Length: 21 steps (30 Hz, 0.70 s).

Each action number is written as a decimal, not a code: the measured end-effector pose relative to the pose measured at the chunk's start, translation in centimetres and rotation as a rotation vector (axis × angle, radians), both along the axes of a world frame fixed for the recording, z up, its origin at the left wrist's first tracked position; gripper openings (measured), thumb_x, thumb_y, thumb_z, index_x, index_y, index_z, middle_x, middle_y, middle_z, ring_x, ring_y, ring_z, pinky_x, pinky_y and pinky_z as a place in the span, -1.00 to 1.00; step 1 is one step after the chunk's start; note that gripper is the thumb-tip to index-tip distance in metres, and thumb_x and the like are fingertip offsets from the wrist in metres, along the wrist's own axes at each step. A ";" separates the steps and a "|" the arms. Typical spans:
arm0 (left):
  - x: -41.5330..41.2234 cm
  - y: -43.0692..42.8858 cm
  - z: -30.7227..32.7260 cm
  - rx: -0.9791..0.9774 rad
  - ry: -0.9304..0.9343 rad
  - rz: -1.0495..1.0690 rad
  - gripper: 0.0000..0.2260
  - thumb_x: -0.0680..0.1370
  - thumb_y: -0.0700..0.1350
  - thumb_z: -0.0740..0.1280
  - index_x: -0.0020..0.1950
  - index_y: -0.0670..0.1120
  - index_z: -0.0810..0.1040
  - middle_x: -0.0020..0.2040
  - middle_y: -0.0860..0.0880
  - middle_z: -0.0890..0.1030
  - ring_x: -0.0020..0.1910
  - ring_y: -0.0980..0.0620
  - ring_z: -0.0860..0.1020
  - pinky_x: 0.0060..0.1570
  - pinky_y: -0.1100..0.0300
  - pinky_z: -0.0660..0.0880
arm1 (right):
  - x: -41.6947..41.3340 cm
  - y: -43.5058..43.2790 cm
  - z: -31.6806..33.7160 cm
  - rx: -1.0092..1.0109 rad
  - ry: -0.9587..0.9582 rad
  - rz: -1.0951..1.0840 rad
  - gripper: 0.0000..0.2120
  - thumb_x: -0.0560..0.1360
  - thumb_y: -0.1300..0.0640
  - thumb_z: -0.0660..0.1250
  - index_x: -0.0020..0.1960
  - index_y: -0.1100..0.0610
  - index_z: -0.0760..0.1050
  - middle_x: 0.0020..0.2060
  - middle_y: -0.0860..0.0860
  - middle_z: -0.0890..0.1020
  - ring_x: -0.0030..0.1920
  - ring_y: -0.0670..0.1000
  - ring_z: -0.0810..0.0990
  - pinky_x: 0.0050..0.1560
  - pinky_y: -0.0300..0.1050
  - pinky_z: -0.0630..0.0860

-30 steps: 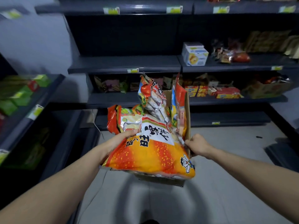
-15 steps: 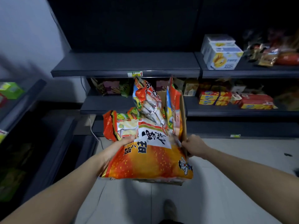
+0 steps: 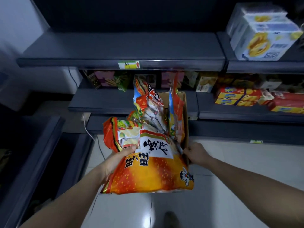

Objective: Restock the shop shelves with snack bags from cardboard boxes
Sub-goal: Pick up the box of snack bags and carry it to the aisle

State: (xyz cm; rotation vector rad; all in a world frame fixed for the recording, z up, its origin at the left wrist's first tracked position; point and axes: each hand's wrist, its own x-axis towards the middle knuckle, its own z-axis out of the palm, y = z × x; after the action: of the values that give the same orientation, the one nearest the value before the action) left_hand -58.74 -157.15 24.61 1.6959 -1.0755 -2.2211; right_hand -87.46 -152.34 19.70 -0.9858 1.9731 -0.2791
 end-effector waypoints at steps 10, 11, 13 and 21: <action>-0.5 -1.8 -0.9 -0.013 -0.033 -0.027 -0.13 0.16 0.26 0.55 0.39 0.07 0.33 0.14 -0.12 0.66 0.09 -0.19 0.64 0.18 -0.20 0.50 | 0.1 -0.5 -0.9 0.054 -0.172 -0.089 -0.62 0.59 0.23 0.17 -0.41 0.21 0.36 -0.46 0.09 0.49 -0.46 0.00 0.51 -0.42 -0.19 0.53; -0.5 -1.8 -0.8 -0.013 -0.034 -0.029 -0.12 0.15 0.26 0.56 0.39 0.06 0.34 0.14 -0.12 0.66 0.08 -0.19 0.65 0.16 -0.19 0.51 | 0.2 -0.6 -1.0 0.049 -0.189 -0.090 -0.63 0.59 0.21 0.17 -0.39 0.21 0.38 -0.43 0.11 0.50 -0.41 0.04 0.51 -0.31 -0.08 0.55; -0.6 -1.7 -0.6 -0.017 -0.041 -0.032 -0.09 0.11 0.27 0.57 0.38 0.06 0.34 0.12 -0.14 0.66 0.07 -0.20 0.65 0.13 -0.17 0.53 | 0.1 -0.7 -1.1 0.056 -0.217 -0.094 -0.66 0.59 0.17 0.18 -0.34 0.24 0.42 -0.33 0.16 0.56 -0.31 0.12 0.56 -0.13 0.06 0.58; -1.8 -1.5 3.4 -0.026 -0.269 -0.060 -0.40 0.38 0.23 0.38 0.31 -0.03 0.39 -0.02 -0.13 0.68 -0.07 -0.15 0.65 -0.15 0.05 0.55 | -0.3 -0.4 1.8 0.104 -0.193 -0.096 -0.65 0.55 -0.02 0.25 -0.26 0.22 0.40 -0.30 0.16 0.48 -0.40 0.05 0.43 -0.37 -0.16 0.35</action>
State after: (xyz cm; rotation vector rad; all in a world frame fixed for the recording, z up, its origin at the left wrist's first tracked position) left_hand -60.50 -158.63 27.97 2.0198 -1.2208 -2.0432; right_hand -87.77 -152.76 21.52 -0.7699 1.8416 -0.3095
